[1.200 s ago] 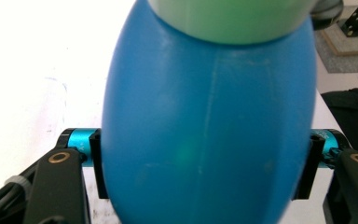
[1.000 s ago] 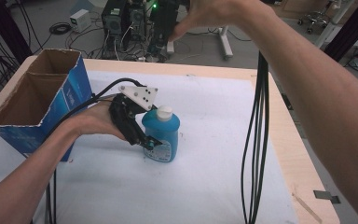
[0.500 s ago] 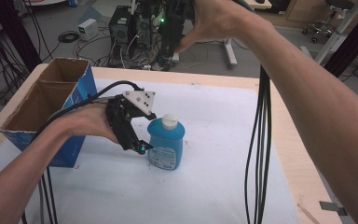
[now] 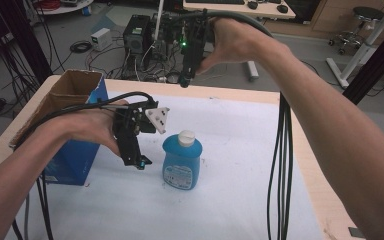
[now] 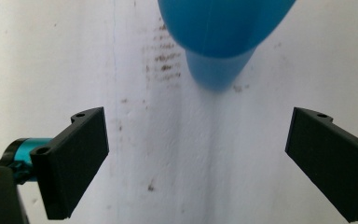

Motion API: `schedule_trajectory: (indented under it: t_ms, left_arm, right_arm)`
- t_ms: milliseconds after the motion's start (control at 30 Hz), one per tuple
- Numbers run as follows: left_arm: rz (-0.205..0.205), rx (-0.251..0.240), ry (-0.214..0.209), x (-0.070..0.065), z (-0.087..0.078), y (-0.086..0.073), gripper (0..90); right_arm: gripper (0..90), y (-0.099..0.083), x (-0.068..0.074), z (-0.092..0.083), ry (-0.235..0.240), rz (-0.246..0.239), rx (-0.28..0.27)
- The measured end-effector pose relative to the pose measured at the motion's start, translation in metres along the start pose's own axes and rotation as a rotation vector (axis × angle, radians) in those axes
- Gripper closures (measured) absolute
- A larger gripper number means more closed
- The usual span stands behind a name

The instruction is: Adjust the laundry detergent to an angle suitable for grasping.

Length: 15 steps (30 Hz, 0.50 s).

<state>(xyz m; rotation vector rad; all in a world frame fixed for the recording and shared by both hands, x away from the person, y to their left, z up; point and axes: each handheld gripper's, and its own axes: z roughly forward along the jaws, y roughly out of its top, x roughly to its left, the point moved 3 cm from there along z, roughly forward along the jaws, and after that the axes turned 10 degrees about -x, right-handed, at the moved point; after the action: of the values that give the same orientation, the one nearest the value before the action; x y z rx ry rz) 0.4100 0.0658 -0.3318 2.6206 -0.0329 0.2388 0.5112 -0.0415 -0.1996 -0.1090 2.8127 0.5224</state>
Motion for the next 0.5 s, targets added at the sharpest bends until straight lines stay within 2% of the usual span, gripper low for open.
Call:
schedule_trajectory:
  t_ms: [133, 200, 233, 300, 367, 500]
  left_arm:
    - [-0.025, 0.037, -0.006, 0.0, -0.007, 0.0, 6.0]
    - [-0.027, 0.048, -0.012, 0.0, -0.008, -0.001, 6.0]
    - [-0.02, 0.072, -0.013, 0.0, -0.008, -0.002, 6.0]
    - [-0.035, 0.091, -0.007, 0.0, -0.009, -0.005, 6.0]
    - [-0.032, 0.113, 0.011, 0.002, -0.01, -0.008, 6.0]
    - [-0.037, 0.142, 0.021, 0.004, -0.008, -0.012, 6.0]
  right_arm:
    - [13.2, -0.003, -0.002, 0.01, 0.006, -0.001, -0.002]
    - [13.2, -0.004, -0.002, 0.013, 0.009, 0.003, 0.001]
    - [13.2, -0.005, -0.003, 0.02, 0.015, 0.006, 0.005]
    - [13.2, -0.007, -0.004, 0.028, 0.024, 0.005, 0.013]
    - [13.2, -0.009, -0.004, 0.037, 0.035, 0.009, 0.017]
    - [13.2, -0.011, -0.002, 0.055, 0.055, 0.011, 0.022]
